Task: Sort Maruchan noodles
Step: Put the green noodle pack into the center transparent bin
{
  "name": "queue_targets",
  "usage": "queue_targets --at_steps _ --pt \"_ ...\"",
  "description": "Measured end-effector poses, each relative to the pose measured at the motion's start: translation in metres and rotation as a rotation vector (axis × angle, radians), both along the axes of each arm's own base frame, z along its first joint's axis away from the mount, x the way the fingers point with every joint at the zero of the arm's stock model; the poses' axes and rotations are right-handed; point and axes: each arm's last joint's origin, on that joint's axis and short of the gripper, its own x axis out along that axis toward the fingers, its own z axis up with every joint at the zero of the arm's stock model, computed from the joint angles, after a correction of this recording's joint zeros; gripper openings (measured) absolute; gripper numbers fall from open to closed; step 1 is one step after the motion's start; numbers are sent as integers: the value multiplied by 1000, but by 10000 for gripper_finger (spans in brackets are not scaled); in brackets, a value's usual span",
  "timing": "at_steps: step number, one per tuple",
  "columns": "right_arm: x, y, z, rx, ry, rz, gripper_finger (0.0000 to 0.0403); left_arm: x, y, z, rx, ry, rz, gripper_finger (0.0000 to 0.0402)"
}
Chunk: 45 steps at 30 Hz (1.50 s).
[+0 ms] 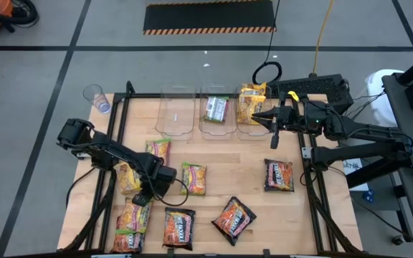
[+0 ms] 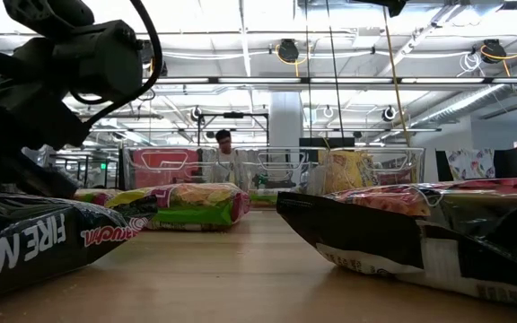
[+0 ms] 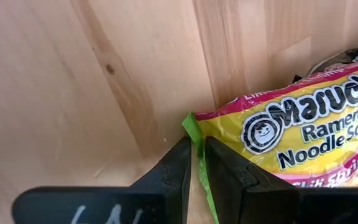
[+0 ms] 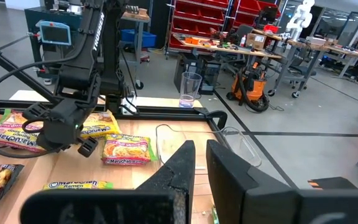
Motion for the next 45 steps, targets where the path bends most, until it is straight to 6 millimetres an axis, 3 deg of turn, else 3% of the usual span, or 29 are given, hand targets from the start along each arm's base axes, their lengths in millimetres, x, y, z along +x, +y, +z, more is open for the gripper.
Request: queue_targets --at_steps 24,31,45 --pt "0 0 0 0 0 0 38 -5 -5 -4 29 27 27 55" --pt "0 0 0 0 0 0 38 -5 -5 -5 56 13 24 7" --pt "0 0 0 44 -10 -4 38 -4 -5 -5 77 51 96 2"
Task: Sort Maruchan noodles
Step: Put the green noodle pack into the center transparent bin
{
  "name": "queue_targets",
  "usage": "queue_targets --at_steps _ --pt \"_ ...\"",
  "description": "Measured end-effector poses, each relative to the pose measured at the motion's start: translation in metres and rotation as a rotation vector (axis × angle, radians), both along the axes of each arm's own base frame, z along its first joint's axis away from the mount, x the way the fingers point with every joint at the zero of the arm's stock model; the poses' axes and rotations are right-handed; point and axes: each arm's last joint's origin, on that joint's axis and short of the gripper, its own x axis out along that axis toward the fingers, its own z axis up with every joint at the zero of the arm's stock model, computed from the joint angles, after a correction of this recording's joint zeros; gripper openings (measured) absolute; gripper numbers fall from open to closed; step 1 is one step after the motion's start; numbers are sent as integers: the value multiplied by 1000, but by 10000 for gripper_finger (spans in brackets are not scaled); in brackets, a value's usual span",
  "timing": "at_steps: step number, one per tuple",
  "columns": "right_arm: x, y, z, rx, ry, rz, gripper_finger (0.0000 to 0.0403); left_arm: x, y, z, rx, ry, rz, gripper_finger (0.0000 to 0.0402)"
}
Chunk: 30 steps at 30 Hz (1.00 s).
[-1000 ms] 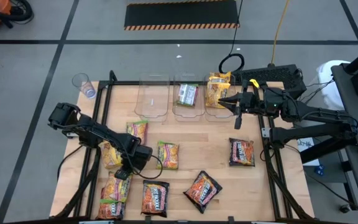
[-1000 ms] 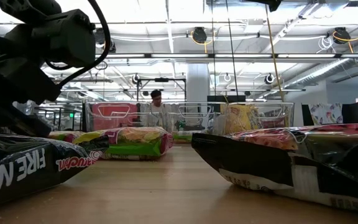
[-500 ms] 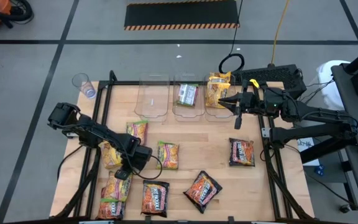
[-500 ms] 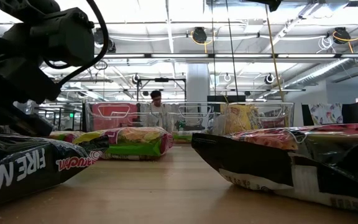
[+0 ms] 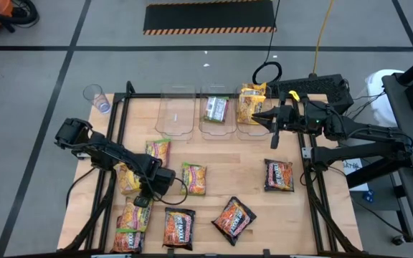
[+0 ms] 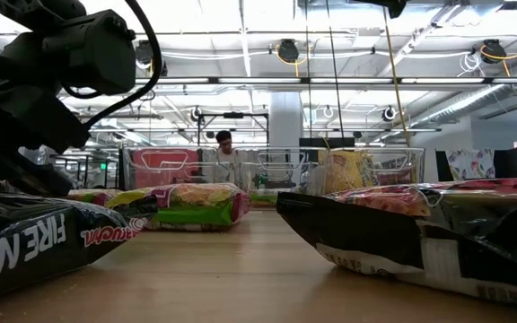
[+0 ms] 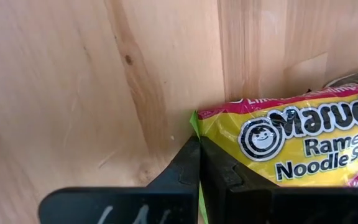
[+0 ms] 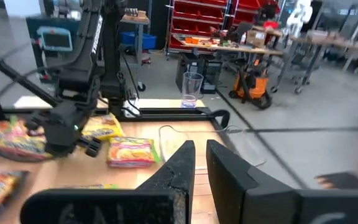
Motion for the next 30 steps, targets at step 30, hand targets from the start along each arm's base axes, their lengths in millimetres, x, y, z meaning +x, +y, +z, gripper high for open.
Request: queue_targets --at_steps 30 --pt "63 25 -44 311 187 259 38 7 27 23 85 -61 255 0"
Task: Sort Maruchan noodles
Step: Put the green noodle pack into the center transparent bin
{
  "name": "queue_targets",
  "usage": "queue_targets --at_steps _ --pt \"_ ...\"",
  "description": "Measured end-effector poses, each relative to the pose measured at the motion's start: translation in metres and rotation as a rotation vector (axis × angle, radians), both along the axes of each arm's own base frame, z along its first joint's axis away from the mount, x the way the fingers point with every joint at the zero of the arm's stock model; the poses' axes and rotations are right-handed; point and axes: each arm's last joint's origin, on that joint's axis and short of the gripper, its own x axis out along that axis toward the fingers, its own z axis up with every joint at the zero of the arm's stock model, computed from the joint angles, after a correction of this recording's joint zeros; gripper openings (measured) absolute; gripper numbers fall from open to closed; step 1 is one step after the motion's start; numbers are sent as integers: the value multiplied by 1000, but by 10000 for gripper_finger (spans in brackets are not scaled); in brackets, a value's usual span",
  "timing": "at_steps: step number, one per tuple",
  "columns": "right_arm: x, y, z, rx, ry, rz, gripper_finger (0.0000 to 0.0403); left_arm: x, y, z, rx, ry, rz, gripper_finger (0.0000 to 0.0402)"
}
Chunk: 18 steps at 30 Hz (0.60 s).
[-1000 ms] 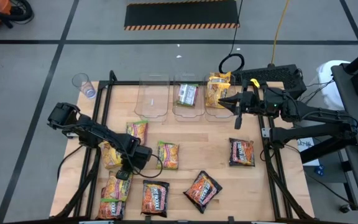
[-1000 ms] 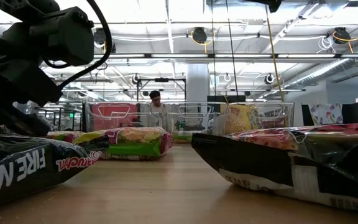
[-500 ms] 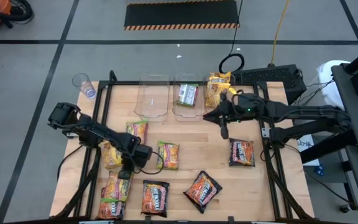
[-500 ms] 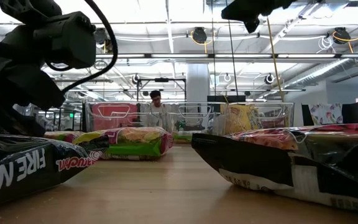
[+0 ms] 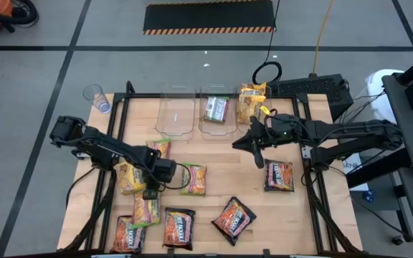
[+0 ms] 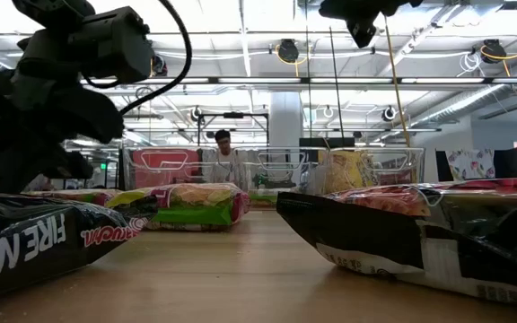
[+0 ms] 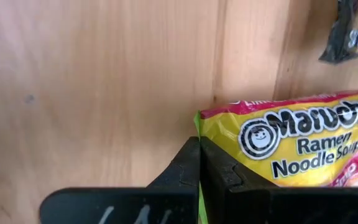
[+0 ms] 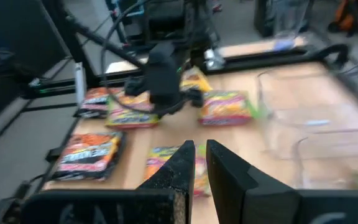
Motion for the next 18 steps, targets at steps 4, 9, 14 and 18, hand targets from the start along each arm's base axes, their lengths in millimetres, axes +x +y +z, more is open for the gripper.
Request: queue_targets --at_steps 4,9,14,18 --pt "10 9 -12 75 66 55 38 1 8 3 15 -14 35 0" --pt "30 15 -32 80 132 77 38 2 17 4 27 -22 68 0" --pt "56 18 -46 136 74 122 38 3 24 4 32 -30 83 0" --pt "76 20 -59 206 32 168 38 4 29 4 42 -35 94 0"
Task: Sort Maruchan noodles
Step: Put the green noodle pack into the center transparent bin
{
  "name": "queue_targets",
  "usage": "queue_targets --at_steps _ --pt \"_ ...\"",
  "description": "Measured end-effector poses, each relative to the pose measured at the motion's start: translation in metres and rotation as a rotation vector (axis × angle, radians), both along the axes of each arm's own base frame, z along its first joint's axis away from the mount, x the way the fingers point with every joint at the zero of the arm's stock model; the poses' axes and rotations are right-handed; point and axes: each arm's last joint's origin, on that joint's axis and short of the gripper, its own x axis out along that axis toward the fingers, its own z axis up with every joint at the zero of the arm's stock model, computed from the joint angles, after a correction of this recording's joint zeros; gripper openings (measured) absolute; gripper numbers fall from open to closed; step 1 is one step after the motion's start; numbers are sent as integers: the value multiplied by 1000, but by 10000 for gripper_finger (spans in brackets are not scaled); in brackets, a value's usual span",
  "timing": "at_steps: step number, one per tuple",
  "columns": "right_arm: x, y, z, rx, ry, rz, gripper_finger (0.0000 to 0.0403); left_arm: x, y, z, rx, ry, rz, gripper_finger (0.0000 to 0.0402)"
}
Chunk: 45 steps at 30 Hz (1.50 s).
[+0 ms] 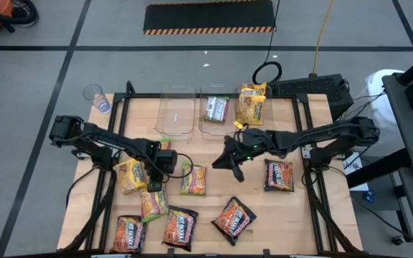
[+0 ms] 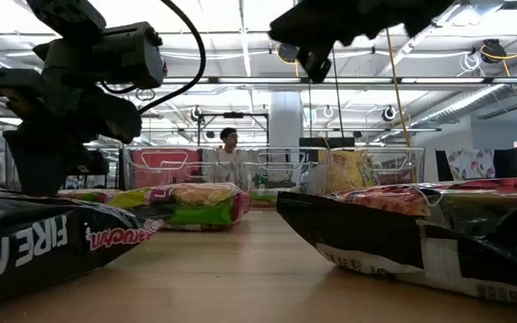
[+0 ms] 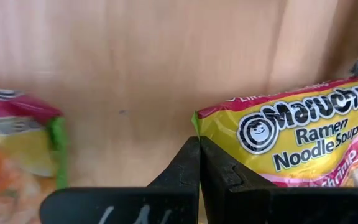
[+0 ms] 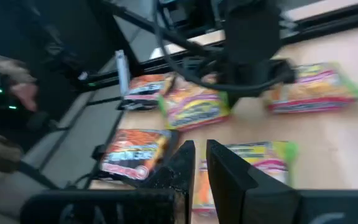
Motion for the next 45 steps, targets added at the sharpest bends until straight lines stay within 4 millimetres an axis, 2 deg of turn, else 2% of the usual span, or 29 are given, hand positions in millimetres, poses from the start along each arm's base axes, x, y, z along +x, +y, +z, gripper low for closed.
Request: queue_targets --at_steps 9,20,27,32,45 --pt "28 -1 -39 47 25 -19 57 1 8 1 10 -18 6 0" --pt "41 -14 -42 101 -87 -70 90 1 22 7 23 -76 -7 0" --pt "46 -23 -54 127 -71 -107 91 -6 40 28 38 -171 57 0" --pt "55 -28 -67 206 -73 -134 91 -8 43 33 43 -194 64 0" --pt "117 -27 -85 279 -42 8 91 -8 43 33 43 -196 62 0"
